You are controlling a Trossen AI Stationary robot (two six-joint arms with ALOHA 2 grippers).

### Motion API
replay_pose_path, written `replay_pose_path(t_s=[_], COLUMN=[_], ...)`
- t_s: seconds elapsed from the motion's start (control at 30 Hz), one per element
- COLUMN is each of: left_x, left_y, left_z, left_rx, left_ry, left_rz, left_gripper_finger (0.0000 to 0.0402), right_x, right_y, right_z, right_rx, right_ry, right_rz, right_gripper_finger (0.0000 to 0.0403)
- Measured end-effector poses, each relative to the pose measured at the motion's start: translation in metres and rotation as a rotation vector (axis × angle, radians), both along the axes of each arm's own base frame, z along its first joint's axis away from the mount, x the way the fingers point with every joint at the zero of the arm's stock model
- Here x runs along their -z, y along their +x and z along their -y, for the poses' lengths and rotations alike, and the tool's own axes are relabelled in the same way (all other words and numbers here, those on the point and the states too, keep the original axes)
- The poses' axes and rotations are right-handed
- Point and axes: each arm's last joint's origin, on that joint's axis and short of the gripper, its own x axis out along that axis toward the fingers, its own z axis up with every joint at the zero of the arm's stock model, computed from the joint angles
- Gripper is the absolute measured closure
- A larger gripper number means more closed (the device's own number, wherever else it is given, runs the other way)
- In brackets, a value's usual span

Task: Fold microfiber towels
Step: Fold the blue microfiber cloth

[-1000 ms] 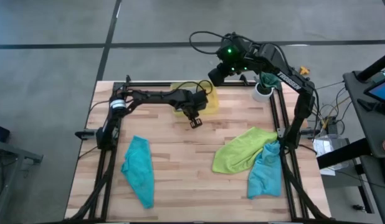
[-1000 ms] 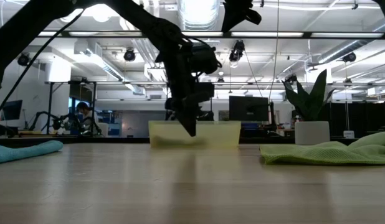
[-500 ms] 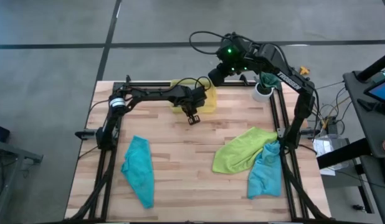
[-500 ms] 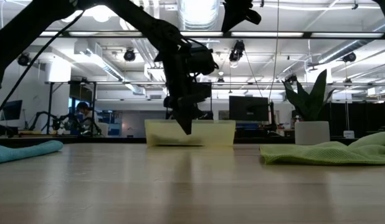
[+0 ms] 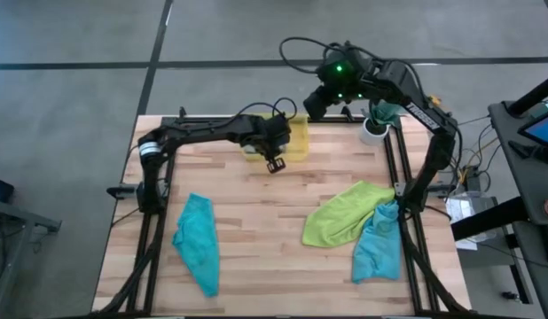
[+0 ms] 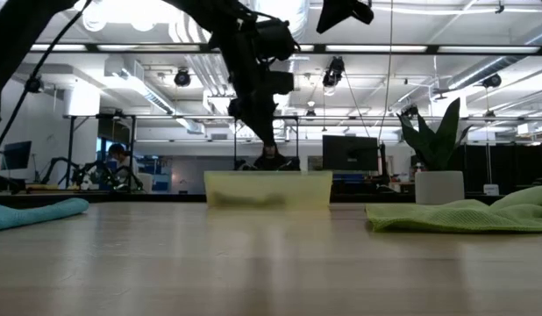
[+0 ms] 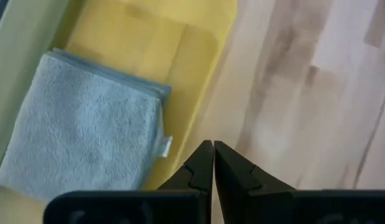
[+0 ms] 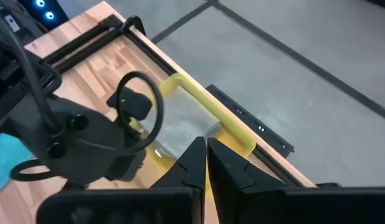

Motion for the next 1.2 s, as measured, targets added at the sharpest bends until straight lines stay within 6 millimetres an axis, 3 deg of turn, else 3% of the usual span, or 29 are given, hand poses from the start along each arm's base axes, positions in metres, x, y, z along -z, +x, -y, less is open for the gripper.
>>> replay_pose_path(t_s=[0.2, 0.5, 0.8, 1.0, 1.2], left_x=[-0.013, -0.067, -0.107, -0.093, -0.062], left_y=[-0.016, -0.072, -0.134, -0.166, -0.166], left_z=[0.018, 0.047, 0.088, 0.124, 0.156], left_rx=[-0.013, -0.100, -0.303, -0.447, -0.414], left_ry=[-0.053, -0.086, -0.181, -0.271, -0.413], left_rz=[-0.073, -0.028, 0.200, 0.027, -0.207], left_gripper_finger=[0.0402, 0.0402, 0.0402, 0.0402, 0.0387], right_x=[-0.010, -0.012, 0.011, 0.044, 0.070], right_y=[-0.011, -0.016, 0.001, 0.019, 0.032], right_z=[-0.005, -0.004, -0.007, -0.021, -0.039], right_rx=[-0.010, -0.068, -0.453, -0.584, -0.630], right_ry=[-0.027, -0.059, 0.185, 0.278, 0.339], right_rz=[0.024, 0.007, 0.073, 0.041, 0.048], right_gripper_finger=[0.0392, 0.0392, 0.0392, 0.0392, 0.0392])
